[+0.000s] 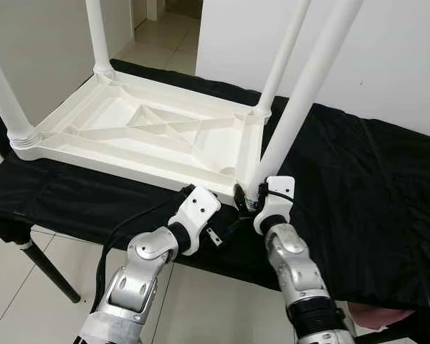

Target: Building children table

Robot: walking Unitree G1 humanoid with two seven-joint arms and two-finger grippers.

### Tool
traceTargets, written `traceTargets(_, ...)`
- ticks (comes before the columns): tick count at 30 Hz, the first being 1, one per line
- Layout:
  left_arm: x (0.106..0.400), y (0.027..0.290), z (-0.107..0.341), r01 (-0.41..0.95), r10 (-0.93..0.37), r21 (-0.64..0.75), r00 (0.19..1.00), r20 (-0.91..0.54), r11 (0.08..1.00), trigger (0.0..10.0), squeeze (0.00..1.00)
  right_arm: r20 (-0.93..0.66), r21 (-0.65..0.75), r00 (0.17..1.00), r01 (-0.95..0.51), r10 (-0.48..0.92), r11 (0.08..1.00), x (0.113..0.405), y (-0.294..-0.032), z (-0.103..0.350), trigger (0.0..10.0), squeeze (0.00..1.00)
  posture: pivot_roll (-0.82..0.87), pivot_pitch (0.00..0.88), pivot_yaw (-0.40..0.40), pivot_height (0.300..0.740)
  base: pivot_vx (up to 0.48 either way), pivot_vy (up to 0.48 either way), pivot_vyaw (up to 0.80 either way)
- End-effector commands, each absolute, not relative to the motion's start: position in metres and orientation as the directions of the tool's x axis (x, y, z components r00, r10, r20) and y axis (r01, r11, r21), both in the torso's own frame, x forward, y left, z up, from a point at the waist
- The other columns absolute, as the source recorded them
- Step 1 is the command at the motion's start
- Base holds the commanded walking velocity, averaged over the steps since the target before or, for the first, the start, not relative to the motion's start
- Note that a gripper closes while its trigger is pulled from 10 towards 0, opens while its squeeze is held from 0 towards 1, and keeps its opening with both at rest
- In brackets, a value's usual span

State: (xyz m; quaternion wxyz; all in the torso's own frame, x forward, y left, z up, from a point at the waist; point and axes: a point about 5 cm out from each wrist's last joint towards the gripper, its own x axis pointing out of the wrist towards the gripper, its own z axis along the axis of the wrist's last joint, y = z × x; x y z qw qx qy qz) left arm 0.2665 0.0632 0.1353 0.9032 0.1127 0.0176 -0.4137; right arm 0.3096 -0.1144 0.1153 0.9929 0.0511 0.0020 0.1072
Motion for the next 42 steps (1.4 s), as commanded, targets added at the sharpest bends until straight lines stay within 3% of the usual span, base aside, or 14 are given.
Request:
traceTargets(1, 0.268, 0.066, 0.134, 0.696, -0.688, 0.194, 0.716, -0.12, 0.691, 10.0, 0.0, 0.047, 0.071, 0.959, -0.282, 0.279, 0.957, 0.313, -0.126, 0.12, 10.0, 0.0, 0.04, 0.0, -0.128, 0.74, 0.0, 0.0, 0.0)
traceTargets(6, 0.268, 0.067, 0.134, 0.694, -0.685, 0.194, 0.718, -0.121, 0.693, 10.0, 0.0, 0.072, 0.024, 0.919, -0.391, 0.388, 0.92, 0.318, -0.134, 0.127, 10.0, 0.0, 0.03, 0.0, -0.116, 0.74, 0.0, 0.0, 0.0)
traceTargets(9, 0.267, 0.066, 0.134, 0.699, -0.69, 0.193, 0.713, -0.124, 0.688, 10.0, 0.0, 0.076, -0.032, 0.83, -0.552, 0.552, 0.833, 0.323, -0.137, 0.133, 10.0, 0.0, 0.03, 0.0, -0.109, 0.74, 0.0, 0.0, 0.0)
traceTargets(14, 0.269, 0.066, 0.134, 0.702, -0.693, 0.197, 0.71, -0.123, 0.684, 10.0, 0.0, 0.029, -0.08, 0.711, -0.699, 0.702, 0.711, 0.327, -0.135, 0.132, 10.0, 0.0, 0.03, 0.0, -0.102, 0.74, 0.0, 0.0, 0.0)
traceTargets(20, 0.27, 0.065, 0.135, 0.702, -0.692, 0.203, 0.71, -0.129, 0.682, 10.0, 0.0, -0.037, -0.087, 0.655, -0.754, 0.755, 0.651, 0.336, -0.136, 0.127, 10.0, 0.0, 0.02, 0.0, -0.098, 0.74, 0.0, 0.0, 0.0)
traceTargets(21, 0.27, 0.065, 0.135, 0.704, -0.694, 0.201, 0.708, -0.129, 0.681, 10.0, 0.0, -0.048, -0.088, 0.651, -0.758, 0.757, 0.646, 0.338, -0.136, 0.125, 8.4, 0.0, 0.02, 0.0, -0.096, 0.74, 0.0, 0.0, 0.0)
traceTargets(24, 0.27, 0.064, 0.135, 0.707, -0.697, 0.197, 0.706, -0.127, 0.68, 10.0, 0.0, -0.056, -0.092, 0.644, -0.764, 0.763, 0.638, 0.341, -0.135, 0.124, 8.4, 0.0, 0.02, 0.0, -0.096, 0.74, 0.0, 0.0, 0.0)
traceTargets(25, 0.27, 0.064, 0.135, 0.706, -0.696, 0.197, 0.707, -0.127, 0.681, 10.0, 0.0, -0.06, -0.09, 0.64, -0.767, 0.766, 0.635, 0.343, -0.135, 0.124, 0.0, 0.0, 0.03, 0.0, -0.102, 0.74, 0.0, 0.0, 0.0)
traceTargets(40, 0.27, 0.065, 0.135, 0.695, -0.685, 0.196, 0.718, -0.124, 0.692, 10.0, 0.0, -0.078, -0.055, 0.634, -0.773, 0.769, 0.632, 0.343, -0.145, 0.114, 0.0, 0.0, 0.04, 0.0, -0.11, 0.74, 0.0, 0.0, 0.0)
traceTargets(41, 0.27, 0.066, 0.135, 0.694, -0.685, 0.196, 0.718, -0.124, 0.692, 10.0, 0.0, -0.072, -0.051, 0.65, -0.76, 0.757, 0.648, 0.343, -0.145, 0.114, 7.3, 0.0, 0.03, 0.0, -0.112, 0.74, 0.0, 0.0, 0.0)
traceTargets(42, 0.27, 0.066, 0.135, 0.694, -0.685, 0.196, 0.718, -0.124, 0.692, 10.0, 0.0, -0.072, -0.051, 0.65, -0.76, 0.757, 0.648, 0.343, -0.145, 0.114, 7.3, 0.0, 0.03, 0.0, -0.112, 0.74, 0.0, 0.0, 0.0)
